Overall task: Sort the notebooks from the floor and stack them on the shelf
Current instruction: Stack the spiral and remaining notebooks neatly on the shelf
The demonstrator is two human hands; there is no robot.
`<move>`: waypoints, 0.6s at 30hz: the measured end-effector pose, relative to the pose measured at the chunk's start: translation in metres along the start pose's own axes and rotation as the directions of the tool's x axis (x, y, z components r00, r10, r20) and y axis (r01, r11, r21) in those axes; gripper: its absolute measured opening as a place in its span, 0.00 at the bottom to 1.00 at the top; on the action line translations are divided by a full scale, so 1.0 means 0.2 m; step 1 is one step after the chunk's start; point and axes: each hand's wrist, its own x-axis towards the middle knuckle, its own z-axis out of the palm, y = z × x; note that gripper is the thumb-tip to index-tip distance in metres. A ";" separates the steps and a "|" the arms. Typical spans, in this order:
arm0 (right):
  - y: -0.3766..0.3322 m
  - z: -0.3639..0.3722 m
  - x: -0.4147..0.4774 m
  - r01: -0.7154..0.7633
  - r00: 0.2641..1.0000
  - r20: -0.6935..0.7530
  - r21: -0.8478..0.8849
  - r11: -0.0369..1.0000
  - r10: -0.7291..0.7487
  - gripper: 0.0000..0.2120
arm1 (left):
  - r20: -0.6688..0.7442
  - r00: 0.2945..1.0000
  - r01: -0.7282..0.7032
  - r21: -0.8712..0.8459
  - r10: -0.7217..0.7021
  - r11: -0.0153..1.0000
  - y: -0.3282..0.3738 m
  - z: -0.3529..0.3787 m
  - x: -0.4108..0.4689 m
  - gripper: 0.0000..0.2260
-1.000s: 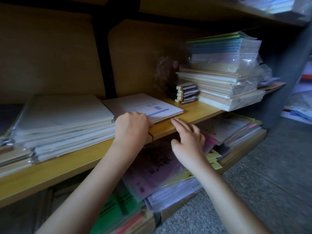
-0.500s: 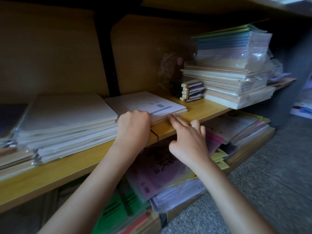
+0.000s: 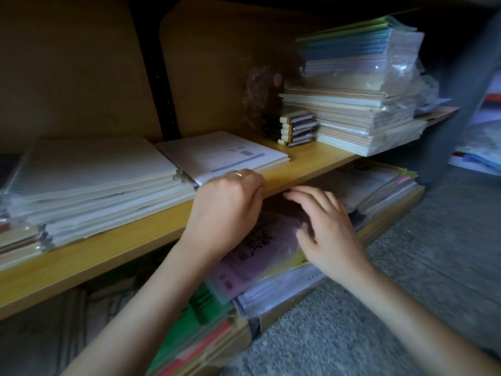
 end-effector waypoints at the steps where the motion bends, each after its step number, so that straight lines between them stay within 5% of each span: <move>1: 0.04 -0.03 -0.09 0.006 0.999 -0.043 0.001 1.000 -0.006 0.22 | 0.003 0.996 -0.083 -0.065 0.084 0.994 0.07 0.00 -0.02 0.11; 6: 0.28 -0.29 -0.68 -0.134 0.984 0.114 -0.054 0.990 0.139 0.15 | 0.254 0.903 -0.227 -0.405 0.348 0.886 0.47 0.10 -0.07 0.17; 10: 0.40 -0.50 -1.37 -0.502 0.843 0.156 -0.117 0.857 0.515 0.13 | 0.292 0.737 -0.392 -0.550 0.609 0.738 0.82 0.26 -0.16 0.16; 13: 0.41 -0.62 -1.90 -0.800 0.574 0.088 -0.153 0.580 0.814 0.13 | 0.346 0.632 -0.368 -0.653 0.693 0.662 1.06 0.41 -0.28 0.16; 16: 0.42 -0.73 -2.27 -0.958 0.144 -0.034 -0.256 0.131 0.989 0.24 | 0.394 0.535 -0.329 -0.717 0.748 0.614 1.26 0.53 -0.43 0.14; 18: 0.42 -0.80 -2.38 -0.936 -0.099 -0.057 -0.335 -0.113 0.993 0.35 | 0.436 0.484 -0.280 -0.745 0.759 0.606 1.36 0.60 -0.52 0.14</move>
